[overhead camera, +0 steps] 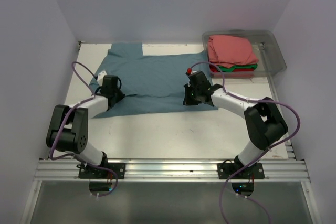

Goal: Fold and stack the t-shirts
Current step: Fold the flattened tshirt in 1/3 of the way

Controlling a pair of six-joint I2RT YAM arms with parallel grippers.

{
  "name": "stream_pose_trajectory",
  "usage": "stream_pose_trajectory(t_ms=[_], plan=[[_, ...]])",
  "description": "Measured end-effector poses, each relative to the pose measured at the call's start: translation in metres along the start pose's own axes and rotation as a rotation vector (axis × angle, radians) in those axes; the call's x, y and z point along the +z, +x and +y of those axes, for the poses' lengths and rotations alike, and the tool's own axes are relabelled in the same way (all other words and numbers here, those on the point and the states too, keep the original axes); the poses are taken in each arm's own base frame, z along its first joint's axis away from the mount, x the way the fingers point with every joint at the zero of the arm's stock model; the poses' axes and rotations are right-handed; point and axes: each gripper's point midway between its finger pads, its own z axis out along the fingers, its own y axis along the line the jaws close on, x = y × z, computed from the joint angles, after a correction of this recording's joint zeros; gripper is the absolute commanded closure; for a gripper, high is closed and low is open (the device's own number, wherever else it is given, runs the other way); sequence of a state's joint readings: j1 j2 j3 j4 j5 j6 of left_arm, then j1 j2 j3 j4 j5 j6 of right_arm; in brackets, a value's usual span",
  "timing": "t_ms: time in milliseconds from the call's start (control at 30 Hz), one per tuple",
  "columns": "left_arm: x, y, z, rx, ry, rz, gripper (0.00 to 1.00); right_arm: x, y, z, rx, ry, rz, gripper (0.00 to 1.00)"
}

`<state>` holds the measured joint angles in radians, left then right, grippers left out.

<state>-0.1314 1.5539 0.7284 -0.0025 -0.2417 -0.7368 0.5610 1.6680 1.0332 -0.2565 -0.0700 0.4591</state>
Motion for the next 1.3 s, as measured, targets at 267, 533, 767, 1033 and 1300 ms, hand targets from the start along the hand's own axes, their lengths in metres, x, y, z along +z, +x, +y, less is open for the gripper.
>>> stream_pose_trajectory(t_ms=[267, 533, 767, 1033, 1300], plan=[[0.009, -0.002, -0.002, -0.008, -0.001, -0.017, 0.83, 0.001, 0.004, -0.002, -0.003, 0.005, 0.010, 1.00], [0.012, -0.007, 0.000, -0.012, -0.014, -0.027, 1.00, 0.001, 0.004, -0.004, -0.007, 0.014, 0.009, 1.00], [-0.001, -0.019, -0.014, -0.016, 0.048, -0.051, 1.00, 0.001, 0.003, -0.007, -0.007, 0.029, 0.003, 1.00], [-0.030, -0.067, -0.060, 0.003, 0.215, -0.142, 1.00, 0.001, 0.003, -0.008, -0.006, 0.035, 0.002, 1.00], [-0.008, -0.073, -0.088, 0.060, 0.279, -0.112, 1.00, -0.001, 0.004, -0.010, -0.006, 0.047, 0.003, 1.00]])
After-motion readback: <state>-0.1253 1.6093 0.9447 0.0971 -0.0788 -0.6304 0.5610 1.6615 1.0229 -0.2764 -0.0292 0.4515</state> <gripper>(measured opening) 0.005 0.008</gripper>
